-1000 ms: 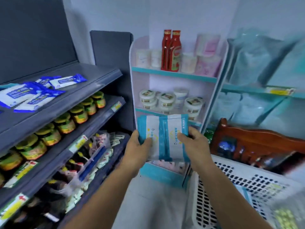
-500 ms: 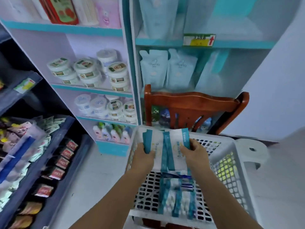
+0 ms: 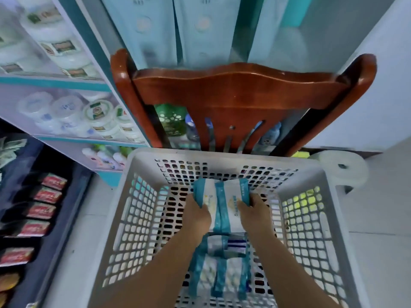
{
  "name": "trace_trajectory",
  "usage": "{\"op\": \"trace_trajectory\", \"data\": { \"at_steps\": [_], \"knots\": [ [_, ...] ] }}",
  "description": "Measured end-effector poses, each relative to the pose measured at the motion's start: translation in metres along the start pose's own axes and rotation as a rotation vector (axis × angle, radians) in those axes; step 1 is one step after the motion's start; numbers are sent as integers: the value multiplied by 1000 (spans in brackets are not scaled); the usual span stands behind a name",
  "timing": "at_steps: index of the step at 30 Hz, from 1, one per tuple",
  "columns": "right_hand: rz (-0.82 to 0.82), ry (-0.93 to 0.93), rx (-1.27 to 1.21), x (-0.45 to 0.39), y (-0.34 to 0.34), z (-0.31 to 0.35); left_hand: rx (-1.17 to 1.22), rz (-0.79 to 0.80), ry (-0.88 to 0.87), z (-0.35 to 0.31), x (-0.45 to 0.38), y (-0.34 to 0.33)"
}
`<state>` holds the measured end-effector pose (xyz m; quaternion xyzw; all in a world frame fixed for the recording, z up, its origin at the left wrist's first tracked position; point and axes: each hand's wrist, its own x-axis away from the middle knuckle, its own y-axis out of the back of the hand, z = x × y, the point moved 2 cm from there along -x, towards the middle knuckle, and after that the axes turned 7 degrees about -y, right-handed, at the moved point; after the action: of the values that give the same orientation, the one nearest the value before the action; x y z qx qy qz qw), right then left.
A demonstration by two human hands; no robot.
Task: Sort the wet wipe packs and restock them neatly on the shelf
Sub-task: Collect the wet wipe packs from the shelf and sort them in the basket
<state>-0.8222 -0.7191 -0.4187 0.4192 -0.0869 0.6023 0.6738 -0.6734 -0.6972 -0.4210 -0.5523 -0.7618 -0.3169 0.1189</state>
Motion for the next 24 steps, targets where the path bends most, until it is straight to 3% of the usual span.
{"op": "trace_trajectory", "data": {
  "at_steps": [3, 7, 13, 18, 24],
  "knots": [
    [11, 28, 1, -29, -15, -8, -43, 23, -18, 10, -27, -11],
    [81, 16, 139, -51, -32, -25, -271, 148, 16, 33, -46, -17],
    [61, 66, 294, -43, -35, -29, -381, 258, -104, 45, -39, -8],
    [110, 178, 513, 2, -28, 1, -597, 261, -277, 25, -14, 14],
    [111, 456, 721, 73, -38, 52, -851, 177, -416, -26, 42, 81]
  ]
}}
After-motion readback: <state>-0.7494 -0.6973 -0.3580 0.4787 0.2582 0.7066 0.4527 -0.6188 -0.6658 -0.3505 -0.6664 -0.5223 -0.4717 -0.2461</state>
